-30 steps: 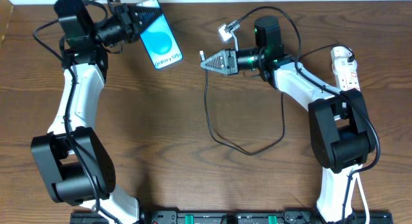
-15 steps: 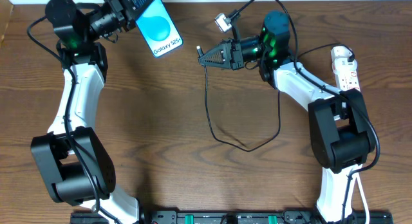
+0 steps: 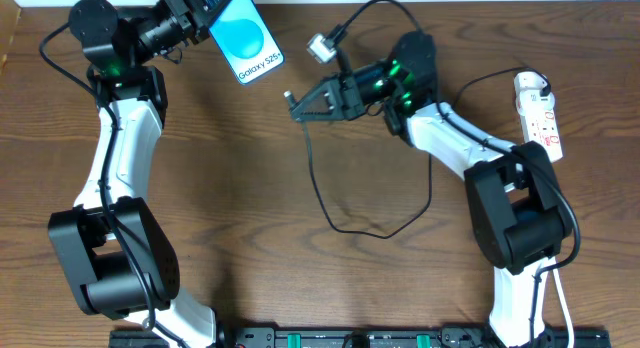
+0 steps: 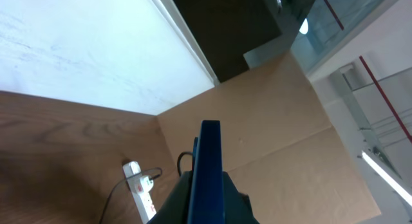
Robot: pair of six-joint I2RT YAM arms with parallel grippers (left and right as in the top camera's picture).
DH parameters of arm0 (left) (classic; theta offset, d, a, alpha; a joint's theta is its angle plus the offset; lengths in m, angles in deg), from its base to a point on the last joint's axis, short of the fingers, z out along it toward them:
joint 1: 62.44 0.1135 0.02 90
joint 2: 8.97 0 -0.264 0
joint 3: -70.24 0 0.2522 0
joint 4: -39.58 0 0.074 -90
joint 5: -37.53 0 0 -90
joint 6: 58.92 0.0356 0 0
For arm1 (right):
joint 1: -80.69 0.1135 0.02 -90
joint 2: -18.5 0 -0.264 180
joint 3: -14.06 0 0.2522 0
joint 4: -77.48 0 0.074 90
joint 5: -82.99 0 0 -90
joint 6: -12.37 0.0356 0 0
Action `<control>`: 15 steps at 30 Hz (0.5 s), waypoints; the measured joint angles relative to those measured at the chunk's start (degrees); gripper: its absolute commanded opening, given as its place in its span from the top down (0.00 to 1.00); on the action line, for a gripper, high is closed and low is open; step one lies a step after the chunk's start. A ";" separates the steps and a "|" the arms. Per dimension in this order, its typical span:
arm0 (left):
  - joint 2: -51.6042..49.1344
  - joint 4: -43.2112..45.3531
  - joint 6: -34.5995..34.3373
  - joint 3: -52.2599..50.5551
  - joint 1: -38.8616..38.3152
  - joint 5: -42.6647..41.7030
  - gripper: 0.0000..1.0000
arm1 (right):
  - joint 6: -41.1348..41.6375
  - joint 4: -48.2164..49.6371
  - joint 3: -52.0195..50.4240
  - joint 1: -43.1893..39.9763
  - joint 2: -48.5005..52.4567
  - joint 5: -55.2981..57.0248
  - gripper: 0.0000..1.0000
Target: Plug charger to phone and switch on socket
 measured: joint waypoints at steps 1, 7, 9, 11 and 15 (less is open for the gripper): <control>0.00 0.00 0.04 0.00 0.00 0.20 0.93 | 0.11 0.02 0.00 0.44 0.00 0.00 0.99; 0.00 -0.02 1.86 0.00 0.00 0.39 0.93 | 0.72 1.40 0.00 1.99 0.00 0.09 0.99; 0.00 -0.39 2.62 0.00 0.00 0.37 0.93 | 0.72 1.38 0.00 1.99 0.00 0.11 0.99; 0.00 -1.46 3.28 0.00 0.00 0.07 0.93 | 0.72 1.40 0.00 1.99 0.00 0.13 0.99; 0.00 -3.04 4.09 0.00 0.00 -1.42 0.93 | 0.72 1.38 0.00 1.99 0.00 0.55 0.99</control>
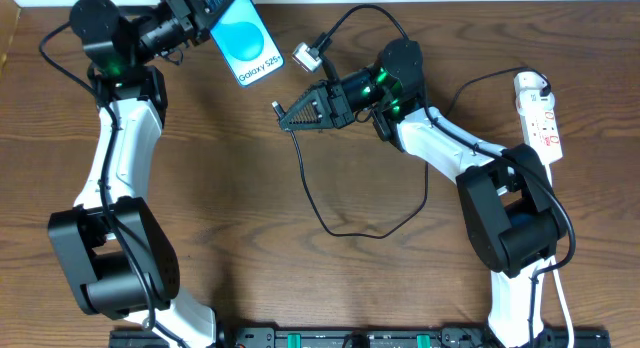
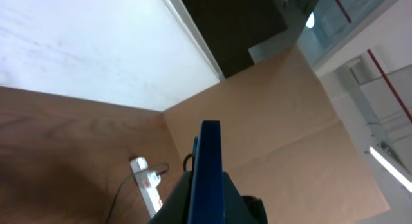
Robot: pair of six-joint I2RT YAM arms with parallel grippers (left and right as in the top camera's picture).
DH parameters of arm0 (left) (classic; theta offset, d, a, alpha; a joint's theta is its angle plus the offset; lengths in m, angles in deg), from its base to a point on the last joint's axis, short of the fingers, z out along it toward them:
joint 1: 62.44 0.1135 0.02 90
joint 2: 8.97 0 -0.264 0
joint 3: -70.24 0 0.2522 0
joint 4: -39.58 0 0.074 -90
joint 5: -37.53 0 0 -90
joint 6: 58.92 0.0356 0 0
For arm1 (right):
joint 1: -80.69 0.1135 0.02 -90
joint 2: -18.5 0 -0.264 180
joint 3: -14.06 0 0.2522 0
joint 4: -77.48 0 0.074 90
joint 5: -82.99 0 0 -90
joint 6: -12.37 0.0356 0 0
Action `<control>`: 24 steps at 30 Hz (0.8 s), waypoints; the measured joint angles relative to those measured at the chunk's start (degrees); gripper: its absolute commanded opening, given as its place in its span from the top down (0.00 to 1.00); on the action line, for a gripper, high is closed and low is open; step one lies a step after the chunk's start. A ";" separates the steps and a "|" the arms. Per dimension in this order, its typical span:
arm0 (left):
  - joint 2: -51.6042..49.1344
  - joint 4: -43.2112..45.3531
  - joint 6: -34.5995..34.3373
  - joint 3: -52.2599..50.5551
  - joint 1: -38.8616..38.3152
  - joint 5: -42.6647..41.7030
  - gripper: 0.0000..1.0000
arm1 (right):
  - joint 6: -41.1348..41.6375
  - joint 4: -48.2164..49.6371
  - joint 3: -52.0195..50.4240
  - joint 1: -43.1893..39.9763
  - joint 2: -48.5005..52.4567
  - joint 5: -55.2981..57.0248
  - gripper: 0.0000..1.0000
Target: Plug charger to phone and switch on socket
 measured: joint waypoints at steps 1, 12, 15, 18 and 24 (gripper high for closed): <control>0.00 0.00 0.22 0.00 0.00 -0.44 0.92 | 0.00 0.02 0.00 0.00 0.00 0.13 0.99; 0.00 0.00 0.85 0.00 0.00 -4.15 0.93 | -0.02 0.00 0.00 1.42 0.00 4.33 0.99; 0.00 0.00 0.90 0.00 0.00 -5.01 0.93 | -0.02 0.00 0.00 1.75 0.00 5.57 0.99; 0.00 0.02 1.88 0.00 0.00 -5.75 0.93 | -0.02 0.02 0.00 2.05 0.00 6.32 0.99; 0.00 0.00 3.52 0.00 0.00 -5.97 0.93 | -0.26 0.00 0.00 2.05 0.00 6.97 0.99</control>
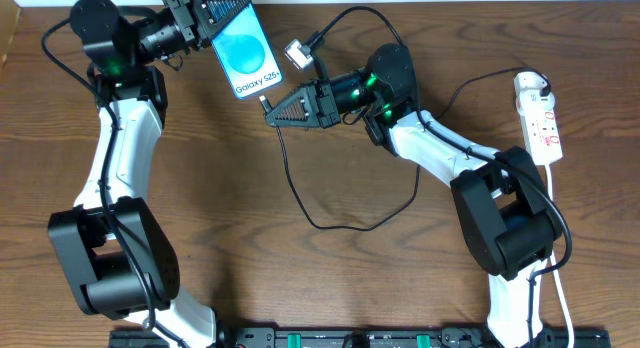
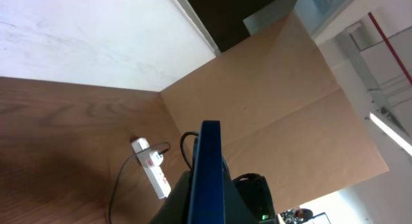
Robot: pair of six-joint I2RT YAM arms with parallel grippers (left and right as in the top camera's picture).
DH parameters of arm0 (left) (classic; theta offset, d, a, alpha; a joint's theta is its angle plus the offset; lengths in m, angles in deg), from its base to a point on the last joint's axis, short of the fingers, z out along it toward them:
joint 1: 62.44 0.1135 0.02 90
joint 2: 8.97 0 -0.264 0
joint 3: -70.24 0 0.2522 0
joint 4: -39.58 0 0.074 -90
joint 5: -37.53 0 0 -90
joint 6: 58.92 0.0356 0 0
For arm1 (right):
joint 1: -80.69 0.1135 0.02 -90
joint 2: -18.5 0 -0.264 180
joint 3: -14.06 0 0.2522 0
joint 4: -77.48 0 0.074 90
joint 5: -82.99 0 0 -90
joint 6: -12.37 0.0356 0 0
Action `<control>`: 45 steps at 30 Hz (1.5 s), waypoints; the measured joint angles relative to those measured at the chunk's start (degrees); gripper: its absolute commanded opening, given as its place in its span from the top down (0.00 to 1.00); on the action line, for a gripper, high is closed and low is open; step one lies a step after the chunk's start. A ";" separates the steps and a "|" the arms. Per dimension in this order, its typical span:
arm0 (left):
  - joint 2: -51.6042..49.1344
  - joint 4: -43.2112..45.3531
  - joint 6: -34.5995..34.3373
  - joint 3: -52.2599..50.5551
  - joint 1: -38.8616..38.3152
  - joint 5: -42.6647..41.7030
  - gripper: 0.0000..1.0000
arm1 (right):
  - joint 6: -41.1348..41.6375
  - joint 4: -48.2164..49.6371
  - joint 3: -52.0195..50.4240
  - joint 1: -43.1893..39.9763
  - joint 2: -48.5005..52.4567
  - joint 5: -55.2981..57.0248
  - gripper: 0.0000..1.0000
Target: Plug charger to phone and switch on socket
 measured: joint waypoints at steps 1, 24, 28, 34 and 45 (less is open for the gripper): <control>0.00 0.00 0.15 0.00 0.00 0.00 0.93 | -0.17 0.00 0.00 0.00 0.00 0.04 0.99; 0.00 -11.52 4.76 0.00 0.00 2.62 0.93 | -3.89 -0.04 0.00 0.00 0.00 1.01 0.99; 0.00 -11.52 4.68 0.00 0.00 2.64 0.92 | -4.04 -0.72 0.00 0.00 0.00 1.03 0.99; 0.00 -11.52 2.47 0.00 1.07 2.99 0.93 | -4.07 -0.74 0.00 -0.02 0.00 1.03 0.99; 0.00 -11.52 1.36 0.00 2.38 2.99 0.93 | -4.07 -0.74 0.00 -0.02 0.00 1.05 0.99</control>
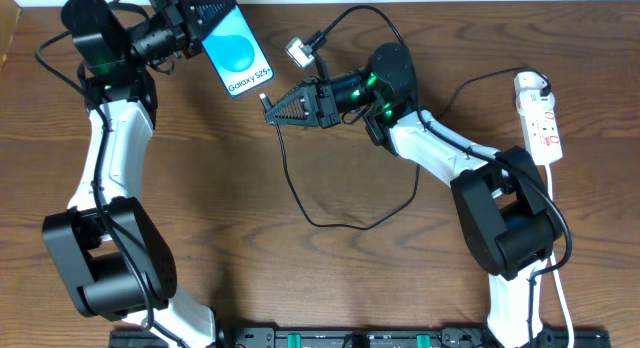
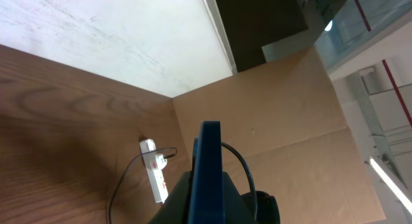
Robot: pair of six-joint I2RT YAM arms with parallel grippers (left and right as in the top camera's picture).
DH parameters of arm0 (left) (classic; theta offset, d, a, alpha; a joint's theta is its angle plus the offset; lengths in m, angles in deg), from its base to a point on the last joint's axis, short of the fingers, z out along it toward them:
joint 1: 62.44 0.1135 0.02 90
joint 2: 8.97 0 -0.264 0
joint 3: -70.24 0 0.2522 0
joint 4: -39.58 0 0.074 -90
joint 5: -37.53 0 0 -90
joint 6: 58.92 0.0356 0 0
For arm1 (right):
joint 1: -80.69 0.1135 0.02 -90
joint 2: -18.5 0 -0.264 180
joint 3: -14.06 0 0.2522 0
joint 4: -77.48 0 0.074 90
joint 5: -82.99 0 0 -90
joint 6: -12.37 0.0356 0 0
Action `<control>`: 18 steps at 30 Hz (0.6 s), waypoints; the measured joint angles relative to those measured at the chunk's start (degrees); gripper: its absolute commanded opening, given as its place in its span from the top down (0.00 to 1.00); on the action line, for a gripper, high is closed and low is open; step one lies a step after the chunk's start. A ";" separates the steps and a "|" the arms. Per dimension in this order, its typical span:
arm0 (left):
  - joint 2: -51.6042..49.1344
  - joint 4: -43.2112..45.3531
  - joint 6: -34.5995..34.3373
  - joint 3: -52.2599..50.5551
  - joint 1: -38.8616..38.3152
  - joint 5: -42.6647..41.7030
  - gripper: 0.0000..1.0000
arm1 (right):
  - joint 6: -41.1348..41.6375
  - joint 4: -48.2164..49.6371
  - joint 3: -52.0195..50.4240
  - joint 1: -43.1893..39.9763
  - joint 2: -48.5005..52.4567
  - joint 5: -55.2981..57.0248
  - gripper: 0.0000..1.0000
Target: Plug charger to phone and switch on socket
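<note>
A phone (image 1: 236, 54) with a blue screen reading "Galaxy S25+" is held above the table's far left by my left gripper (image 1: 198, 12), which is shut on its top end. The left wrist view shows the phone (image 2: 209, 161) edge-on between the fingers. Just right of the phone's lower end, my right gripper (image 1: 269, 107) is shut on the plug end of the black charger cable (image 1: 300, 193). A small gap separates the plug tip from the phone. The white power strip (image 1: 538, 114) lies at the far right, with a plug in its top socket.
The charger cable loops down over the middle of the wooden table (image 1: 230, 238) and back up under the right arm. The power strip (image 2: 154, 179) also appears small in the left wrist view. A cardboard wall (image 2: 290, 121) stands behind the table.
The left gripper has shifted the phone slightly left and up. The right gripper with the cable plug stays in almost the same spot, just right of the phone's lower end.
The left gripper held the phone raised at the far left at every moment. The right gripper, shut on the cable plug, was first near the table's middle, then further left at each later moment. It now sits close to the phone's lower end.
</note>
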 measured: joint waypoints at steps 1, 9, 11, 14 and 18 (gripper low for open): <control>0.00 0.00 0.00 0.00 0.00 0.00 0.94 | 0.00 -0.02 0.00 0.00 0.00 0.00 0.99; 0.00 0.00 0.44 0.00 -1.20 0.00 0.93 | 0.00 -0.02 0.00 0.00 0.00 0.17 0.99; 0.00 0.00 0.50 0.00 -1.68 0.00 0.93 | 0.00 -0.02 0.00 0.00 0.00 0.17 0.99; 0.00 0.00 0.92 0.00 -2.34 -0.09 0.93 | 0.00 -0.02 0.00 0.00 0.00 0.17 0.99; 0.00 0.00 1.36 0.00 -2.38 -0.61 0.93 | 0.00 -0.04 0.00 -0.02 0.00 0.17 0.99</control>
